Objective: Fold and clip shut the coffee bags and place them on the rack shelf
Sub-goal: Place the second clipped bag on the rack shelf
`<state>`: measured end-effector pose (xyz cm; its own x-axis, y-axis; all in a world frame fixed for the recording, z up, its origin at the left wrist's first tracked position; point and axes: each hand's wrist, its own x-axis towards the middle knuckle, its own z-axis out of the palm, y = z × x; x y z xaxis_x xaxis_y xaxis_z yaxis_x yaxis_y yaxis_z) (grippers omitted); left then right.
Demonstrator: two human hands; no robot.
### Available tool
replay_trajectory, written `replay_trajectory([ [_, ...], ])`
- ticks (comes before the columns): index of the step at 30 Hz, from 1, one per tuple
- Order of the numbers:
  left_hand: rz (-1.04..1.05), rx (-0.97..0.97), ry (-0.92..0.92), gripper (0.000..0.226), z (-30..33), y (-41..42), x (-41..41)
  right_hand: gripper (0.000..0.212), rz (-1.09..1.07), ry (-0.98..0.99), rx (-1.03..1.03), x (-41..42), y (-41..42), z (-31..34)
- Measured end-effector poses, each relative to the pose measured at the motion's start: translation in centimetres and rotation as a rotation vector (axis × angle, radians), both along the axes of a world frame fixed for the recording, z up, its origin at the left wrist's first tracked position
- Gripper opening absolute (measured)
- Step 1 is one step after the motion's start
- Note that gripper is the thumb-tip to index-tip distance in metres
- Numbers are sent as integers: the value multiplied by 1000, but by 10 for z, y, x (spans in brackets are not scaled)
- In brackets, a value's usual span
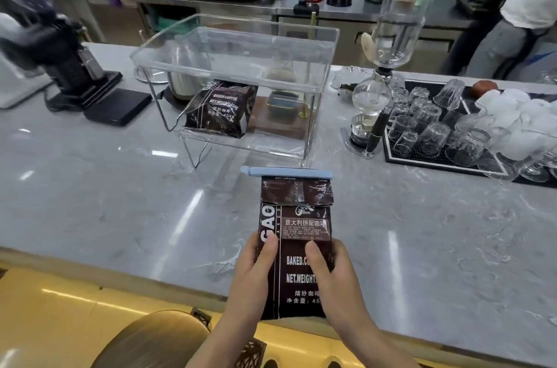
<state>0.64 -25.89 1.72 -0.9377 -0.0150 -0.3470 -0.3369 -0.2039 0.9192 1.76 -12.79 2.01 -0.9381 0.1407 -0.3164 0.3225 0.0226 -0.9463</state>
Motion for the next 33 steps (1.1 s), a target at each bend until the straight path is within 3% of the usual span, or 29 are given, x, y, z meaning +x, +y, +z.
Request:
replay_trajectory([
  [5, 32, -59, 66, 26, 12, -23, -12, 23, 14, 67, 5, -13, -25, 8],
  [10, 172, -138, 166, 22, 17, -41, -30, 39, 10, 175, 51, -24, -45, 17],
  [17, 187, -225, 267, 6, 25, -54, -56, 27, -55, 226, 45, -55, -57, 22],
  [20, 122, -238, 324, 13, 25, -58, -63, 26, -96, 232, 19, -62, -59, 23],
  [26, 12, -296, 457, 52, 26, -63, -71, 22, -115, 272, -2, -79, -57, 33],
  [30, 4, -265, 455, 51, 26, -65, -79, 39, -51, 312, 7, -81, -57, 33],
  [33, 3, -246, 455, 51, 30, -69, -88, 69, 64, 367, 72, -77, -54, 30],
])
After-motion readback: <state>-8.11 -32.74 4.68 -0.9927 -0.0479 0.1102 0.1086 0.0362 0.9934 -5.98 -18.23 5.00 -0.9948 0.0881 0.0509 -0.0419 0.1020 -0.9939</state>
